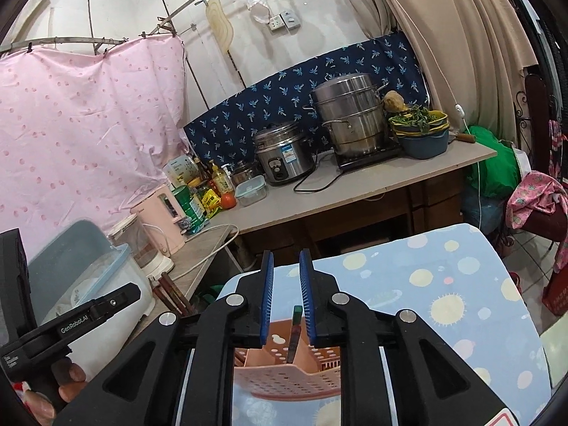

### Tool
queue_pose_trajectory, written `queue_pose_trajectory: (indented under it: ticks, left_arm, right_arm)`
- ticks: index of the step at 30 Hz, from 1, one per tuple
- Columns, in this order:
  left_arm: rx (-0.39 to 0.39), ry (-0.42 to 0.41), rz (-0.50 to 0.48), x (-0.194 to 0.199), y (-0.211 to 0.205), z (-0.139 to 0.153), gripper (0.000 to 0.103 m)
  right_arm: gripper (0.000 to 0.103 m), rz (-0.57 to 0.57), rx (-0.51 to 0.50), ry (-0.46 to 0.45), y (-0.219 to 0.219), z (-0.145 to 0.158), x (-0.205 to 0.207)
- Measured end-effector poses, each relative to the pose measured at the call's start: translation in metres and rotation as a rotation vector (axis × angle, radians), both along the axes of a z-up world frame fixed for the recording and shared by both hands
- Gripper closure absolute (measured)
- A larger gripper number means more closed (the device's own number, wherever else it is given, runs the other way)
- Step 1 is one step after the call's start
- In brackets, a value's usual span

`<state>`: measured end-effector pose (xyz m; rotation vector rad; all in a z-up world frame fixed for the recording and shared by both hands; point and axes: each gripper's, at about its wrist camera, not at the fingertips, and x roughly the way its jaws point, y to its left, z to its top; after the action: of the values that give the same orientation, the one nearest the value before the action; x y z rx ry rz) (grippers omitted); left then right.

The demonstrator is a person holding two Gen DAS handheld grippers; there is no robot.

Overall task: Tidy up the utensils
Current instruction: 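Lower both chopsticks into the pink holder and open both tools, then move both open tools back down to the remaining chopsticks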

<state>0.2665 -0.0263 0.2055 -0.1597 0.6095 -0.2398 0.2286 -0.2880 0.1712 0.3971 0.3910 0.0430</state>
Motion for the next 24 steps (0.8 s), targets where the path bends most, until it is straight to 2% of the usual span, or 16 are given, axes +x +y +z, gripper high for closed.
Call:
queue_pose_trajectory:
  ticks: [3,9,11,24]
  left_arm:
    - [-0.001,0.009,-0.009,-0.013,0.002,-0.002,0.050]
    - [0.016,0.064,-0.029,-0.047,0.008,-0.021,0.046]
    - [0.023,0.089,-0.026,-0.062,0.011,-0.034,0.040]
    - [0.134,0.246,-0.057,-0.138,0.024,-0.134,0.040]
  right_arm:
    - [0.080,0.018,0.007,0.014,0.001,-0.003,-0.016]
    - [0.080,0.061,-0.008,0.093,0.011,-0.024,-0.056]
    - [0.080,0.070,-0.028,0.120,0.017,-0.035,-0.073]
    - [0.080,0.204,-0.136,0.358,0.062,-0.137,-0.164]
